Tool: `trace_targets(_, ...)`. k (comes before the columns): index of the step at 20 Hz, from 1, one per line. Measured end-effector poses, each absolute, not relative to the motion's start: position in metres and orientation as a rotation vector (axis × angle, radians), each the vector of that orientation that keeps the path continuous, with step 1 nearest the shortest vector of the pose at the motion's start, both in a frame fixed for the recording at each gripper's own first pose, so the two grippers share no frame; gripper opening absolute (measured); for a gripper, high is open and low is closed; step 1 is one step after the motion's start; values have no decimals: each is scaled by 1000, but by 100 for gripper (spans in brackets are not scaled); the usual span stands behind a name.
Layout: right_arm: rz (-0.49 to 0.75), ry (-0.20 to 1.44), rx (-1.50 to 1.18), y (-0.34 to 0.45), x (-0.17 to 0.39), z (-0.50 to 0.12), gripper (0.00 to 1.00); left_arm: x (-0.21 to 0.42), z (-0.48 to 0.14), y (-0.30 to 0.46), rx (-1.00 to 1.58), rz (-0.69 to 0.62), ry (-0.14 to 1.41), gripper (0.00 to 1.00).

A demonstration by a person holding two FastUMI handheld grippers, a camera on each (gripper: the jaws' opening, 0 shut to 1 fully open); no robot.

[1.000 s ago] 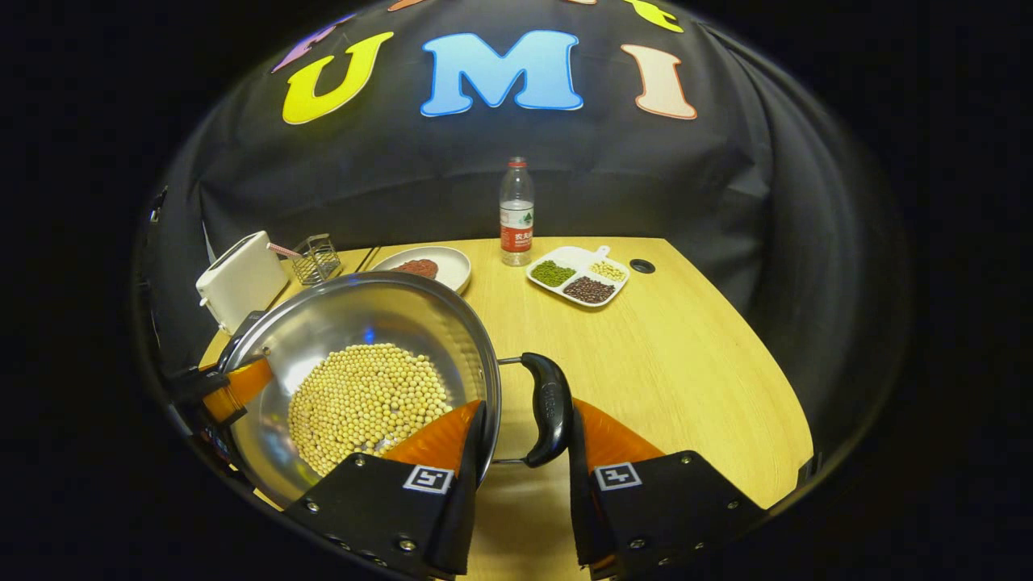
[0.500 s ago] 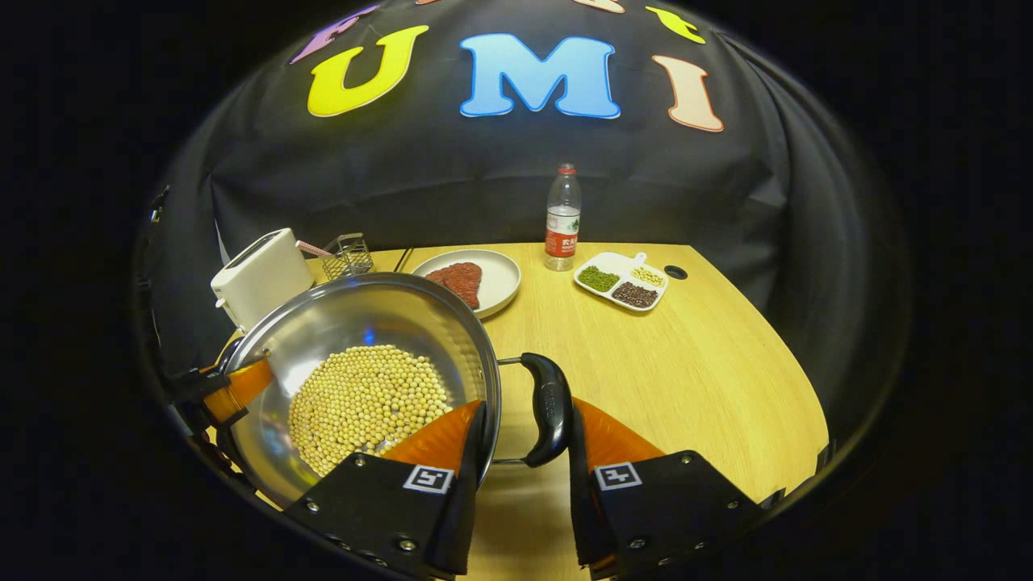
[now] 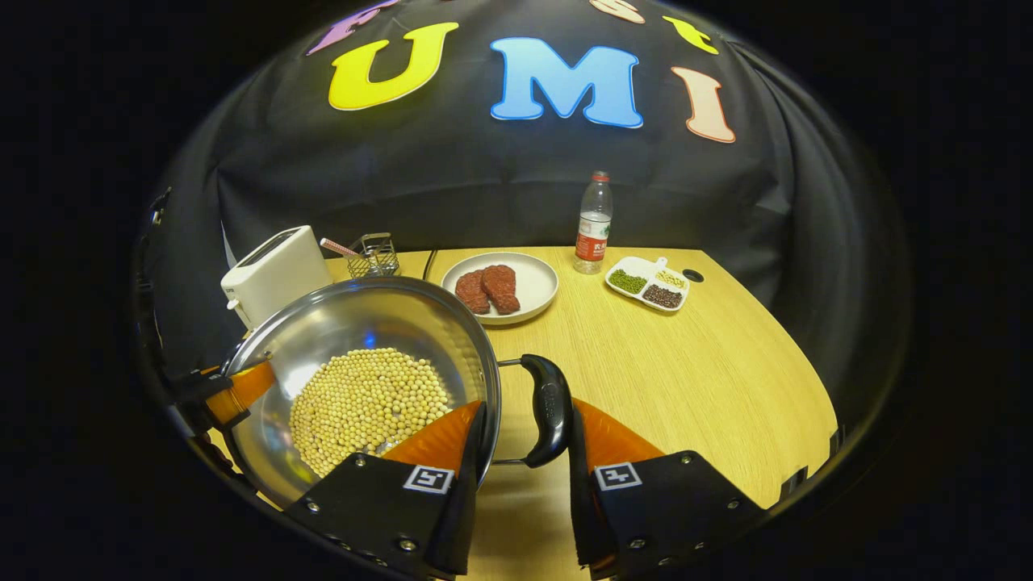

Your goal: First push the handle of the pot to place it horizontally, then grasp the pot with both hands and set it on the induction cooktop.

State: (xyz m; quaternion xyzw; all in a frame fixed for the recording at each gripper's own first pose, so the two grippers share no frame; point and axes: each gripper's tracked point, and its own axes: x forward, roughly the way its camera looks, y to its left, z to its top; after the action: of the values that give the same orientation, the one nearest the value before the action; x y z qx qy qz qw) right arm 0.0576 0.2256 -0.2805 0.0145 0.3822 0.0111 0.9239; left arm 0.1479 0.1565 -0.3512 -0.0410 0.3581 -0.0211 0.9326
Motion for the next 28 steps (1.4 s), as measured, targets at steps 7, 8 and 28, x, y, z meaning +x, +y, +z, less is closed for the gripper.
trace_targets(7, 20, 772, 44, 262, 73, -280, 49, 170, -359, 195, -73, -48, 727, 73)
trace_targets(8, 23, 775, 44, 267, 77, -281, 49, 174, -362, 198, -72, -45, 729, 73)
trace_targets(28, 44, 790, 112, 293, 93, -298, 59, 199, -365, 216, 15, -13, 684, 84)
